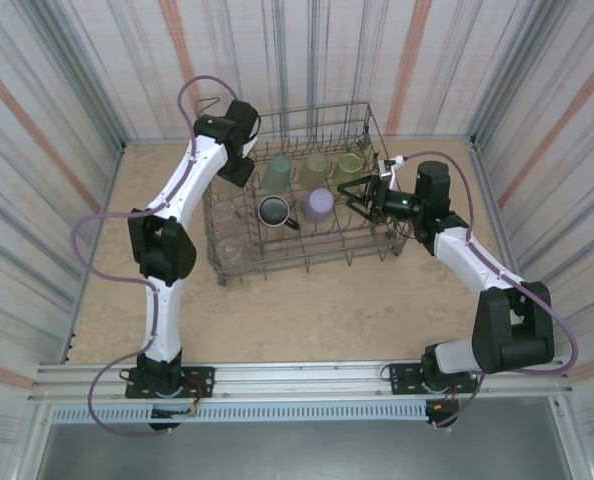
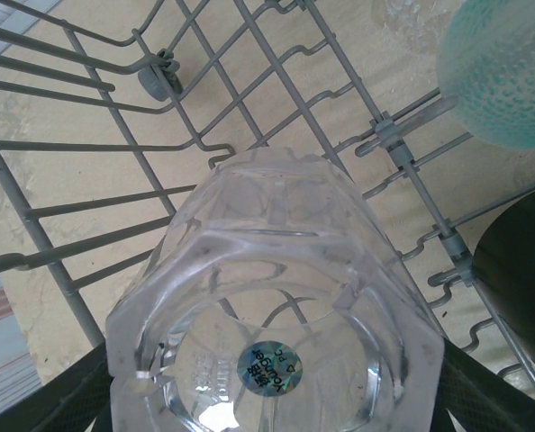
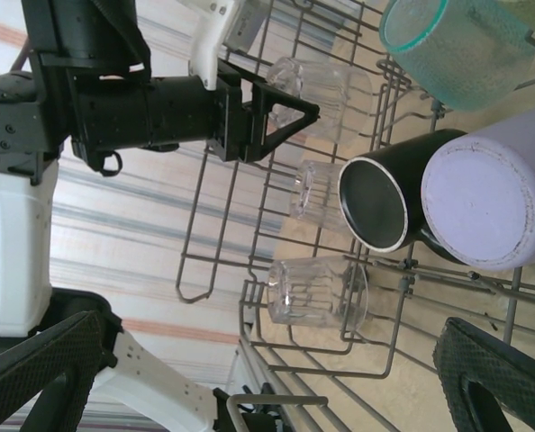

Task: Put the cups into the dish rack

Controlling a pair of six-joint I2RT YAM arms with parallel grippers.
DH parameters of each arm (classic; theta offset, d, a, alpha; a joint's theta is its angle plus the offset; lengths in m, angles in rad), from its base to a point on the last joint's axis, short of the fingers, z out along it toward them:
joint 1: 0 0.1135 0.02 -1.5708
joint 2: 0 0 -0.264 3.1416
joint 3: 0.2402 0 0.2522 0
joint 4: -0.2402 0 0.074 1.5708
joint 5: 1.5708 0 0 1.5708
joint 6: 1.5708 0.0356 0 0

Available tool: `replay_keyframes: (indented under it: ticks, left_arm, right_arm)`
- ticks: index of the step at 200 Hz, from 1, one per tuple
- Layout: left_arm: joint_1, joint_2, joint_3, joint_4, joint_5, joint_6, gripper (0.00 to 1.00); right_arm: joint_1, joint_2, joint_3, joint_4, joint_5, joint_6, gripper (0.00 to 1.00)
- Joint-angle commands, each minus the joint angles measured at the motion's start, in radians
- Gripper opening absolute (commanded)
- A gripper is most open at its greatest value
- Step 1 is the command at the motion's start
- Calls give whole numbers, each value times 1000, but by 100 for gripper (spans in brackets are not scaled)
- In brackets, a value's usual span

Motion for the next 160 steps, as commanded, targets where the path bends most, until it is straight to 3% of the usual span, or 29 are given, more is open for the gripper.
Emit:
replay_keyframes:
  ticks: [1,133,143,160]
  left_arm:
    - [0,28,7,-36,-53,-10,0]
    - [20,106,16,-41,-24,-28,0]
    - [28,119,28,-51,-9,-42,3]
    - [38,124,27,-50,3,-62,20]
  right_arm:
    - [-8,-25,-3,-12,9,-26,99]
    - [-8,-8,8,-11,22,-26,99]
    - [-9,-7,9,-11,22,-25,99]
    - [-8,-7,8,-9,25,-25,99]
